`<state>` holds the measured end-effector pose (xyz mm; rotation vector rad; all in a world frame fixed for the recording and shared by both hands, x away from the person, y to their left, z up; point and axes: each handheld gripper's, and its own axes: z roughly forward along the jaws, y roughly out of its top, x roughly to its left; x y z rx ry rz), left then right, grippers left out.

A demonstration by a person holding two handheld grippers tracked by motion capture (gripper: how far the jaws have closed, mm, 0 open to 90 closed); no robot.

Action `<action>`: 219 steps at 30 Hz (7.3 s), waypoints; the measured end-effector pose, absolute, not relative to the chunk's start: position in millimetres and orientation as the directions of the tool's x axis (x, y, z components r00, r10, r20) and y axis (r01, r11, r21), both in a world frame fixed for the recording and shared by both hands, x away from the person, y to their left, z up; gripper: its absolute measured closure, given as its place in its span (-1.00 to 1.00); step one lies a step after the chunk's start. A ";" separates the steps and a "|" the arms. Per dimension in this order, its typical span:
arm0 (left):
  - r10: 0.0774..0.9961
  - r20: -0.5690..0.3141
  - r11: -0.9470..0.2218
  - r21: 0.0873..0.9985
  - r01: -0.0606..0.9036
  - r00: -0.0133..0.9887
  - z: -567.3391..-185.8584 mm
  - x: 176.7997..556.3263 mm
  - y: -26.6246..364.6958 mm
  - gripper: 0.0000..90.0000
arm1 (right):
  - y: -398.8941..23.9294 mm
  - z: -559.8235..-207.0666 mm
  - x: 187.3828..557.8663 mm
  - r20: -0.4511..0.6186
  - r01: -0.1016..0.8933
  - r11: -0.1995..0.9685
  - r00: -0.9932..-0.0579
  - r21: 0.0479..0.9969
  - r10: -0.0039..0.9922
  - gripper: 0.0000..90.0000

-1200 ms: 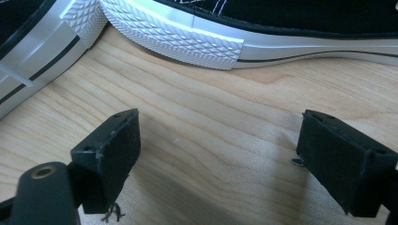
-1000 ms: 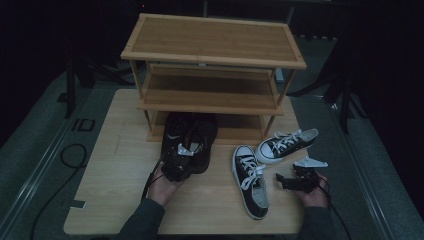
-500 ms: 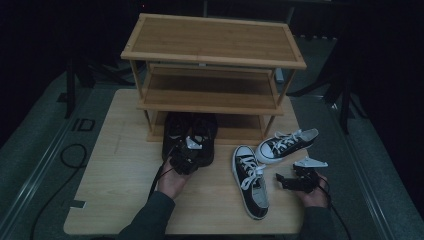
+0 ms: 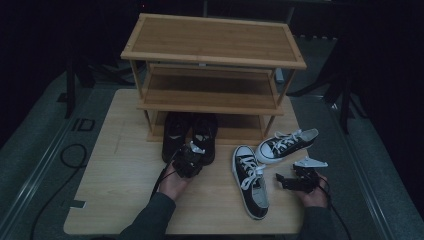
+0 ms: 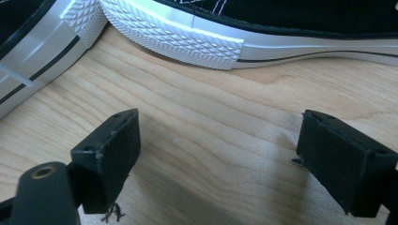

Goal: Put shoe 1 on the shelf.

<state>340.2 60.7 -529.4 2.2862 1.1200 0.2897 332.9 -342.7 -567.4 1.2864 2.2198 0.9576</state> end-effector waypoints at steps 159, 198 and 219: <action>0.924 -0.078 -0.265 0.576 0.773 0.375 -542.8 349.6 162.9 0.95 | -342.6 -567.3 333.4 -0.003 0.594 0.343 -0.497 0.728 0.868 -0.69; 0.931 -0.058 -0.264 0.574 0.775 0.360 -542.2 376.1 167.5 0.93 | -342.6 -567.3 333.5 -0.003 0.594 0.343 -0.497 0.728 0.868 -0.69; 0.933 -0.008 -0.291 0.572 0.767 0.360 -535.4 385.6 172.5 0.95 | -342.5 -567.3 333.5 -0.003 0.594 0.342 -0.497 0.728 0.868 -0.69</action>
